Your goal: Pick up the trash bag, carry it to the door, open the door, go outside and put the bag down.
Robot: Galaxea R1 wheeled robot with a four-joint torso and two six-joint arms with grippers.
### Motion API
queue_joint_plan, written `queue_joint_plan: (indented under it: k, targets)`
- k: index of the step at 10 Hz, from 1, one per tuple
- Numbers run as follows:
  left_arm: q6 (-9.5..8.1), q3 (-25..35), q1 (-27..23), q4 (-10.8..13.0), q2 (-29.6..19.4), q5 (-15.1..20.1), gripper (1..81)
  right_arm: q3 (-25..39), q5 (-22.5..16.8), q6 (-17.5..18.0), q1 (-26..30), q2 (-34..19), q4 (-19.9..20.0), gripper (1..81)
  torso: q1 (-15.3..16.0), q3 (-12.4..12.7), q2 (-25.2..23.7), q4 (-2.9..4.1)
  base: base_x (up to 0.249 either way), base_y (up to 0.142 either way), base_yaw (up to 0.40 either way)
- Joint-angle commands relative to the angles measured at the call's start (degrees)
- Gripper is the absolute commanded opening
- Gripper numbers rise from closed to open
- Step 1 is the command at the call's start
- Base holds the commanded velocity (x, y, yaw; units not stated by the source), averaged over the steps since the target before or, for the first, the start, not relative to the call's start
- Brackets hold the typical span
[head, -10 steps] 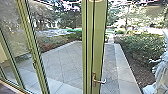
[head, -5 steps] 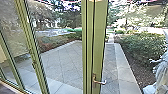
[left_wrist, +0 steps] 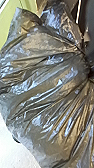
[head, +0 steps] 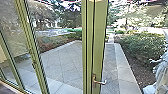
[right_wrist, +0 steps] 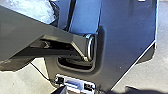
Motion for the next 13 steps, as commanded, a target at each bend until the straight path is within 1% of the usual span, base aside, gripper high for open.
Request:
queue_joint_plan:
  k: [1,5,7,11,12,13]
  targets:
    - [-0.11,0.7,-1.8,0.2,-0.1,3.4,1.0,16.6,-0.4,0.5,1.0,-11.2,0.0,81.1,0.0,0.0,0.0,0.00,0.000,0.000,0.000]
    - [-0.11,0.9,-1.3,0.2,-0.1,3.4,1.0,28.8,0.4,0.6,1.3,-20.8,0.2,81.1,0.0,0.0,0.0,0.00,0.000,0.000,0.000]
    - [-0.11,0.9,-1.3,0.2,0.1,3.4,1.0,38.6,0.5,0.6,1.7,-28.6,1.1,81.1,0.0,0.0,0.0,0.00,0.000,0.000,0.000]
    - [-0.02,0.8,-1.3,0.2,0.8,3.5,1.0,52.3,0.6,0.6,3.3,-39.0,1.5,81.1,0.0,0.0,0.0,0.00,0.000,0.000,0.000]
    - [-0.02,0.8,-1.3,0.2,0.8,3.5,1.0,57.1,0.4,0.6,4.5,-42.8,2.8,81.1,0.0,0.0,0.0,0.00,0.000,0.000,0.000]
    - [-0.02,0.8,-1.2,0.2,0.8,3.5,1.0,60.6,0.2,0.6,5.8,-46.1,4.7,81.1,0.0,0.0,0.0,0.00,0.000,0.000,0.000]
